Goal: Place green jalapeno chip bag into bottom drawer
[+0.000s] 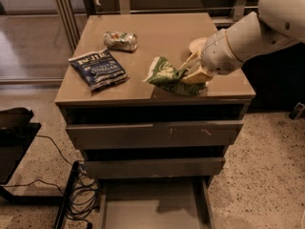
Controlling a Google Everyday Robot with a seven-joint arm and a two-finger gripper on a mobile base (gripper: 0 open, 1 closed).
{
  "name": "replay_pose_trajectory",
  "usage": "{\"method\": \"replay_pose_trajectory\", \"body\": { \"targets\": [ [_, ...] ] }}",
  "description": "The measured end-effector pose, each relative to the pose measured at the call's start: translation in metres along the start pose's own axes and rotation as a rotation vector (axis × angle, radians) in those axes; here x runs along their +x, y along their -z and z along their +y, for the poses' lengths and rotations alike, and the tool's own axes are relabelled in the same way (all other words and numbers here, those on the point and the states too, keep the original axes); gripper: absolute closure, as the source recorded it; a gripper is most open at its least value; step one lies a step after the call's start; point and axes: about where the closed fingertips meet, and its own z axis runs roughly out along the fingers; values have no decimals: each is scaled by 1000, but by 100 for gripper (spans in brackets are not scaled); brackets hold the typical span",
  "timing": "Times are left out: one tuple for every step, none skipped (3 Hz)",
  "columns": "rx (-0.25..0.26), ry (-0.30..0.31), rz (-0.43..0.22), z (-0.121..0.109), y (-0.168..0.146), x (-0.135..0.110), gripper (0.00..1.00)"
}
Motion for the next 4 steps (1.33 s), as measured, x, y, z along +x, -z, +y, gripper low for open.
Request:
{"method": "replay_pose_trajectory", "body": {
  "targets": [
    [49, 23, -23, 47, 25, -5, 100],
    [94, 20, -2, 97, 28, -2, 100],
    [109, -35, 35, 138, -6, 19, 100],
    [74, -89, 82, 181, -68, 55, 100]
  ]
}}
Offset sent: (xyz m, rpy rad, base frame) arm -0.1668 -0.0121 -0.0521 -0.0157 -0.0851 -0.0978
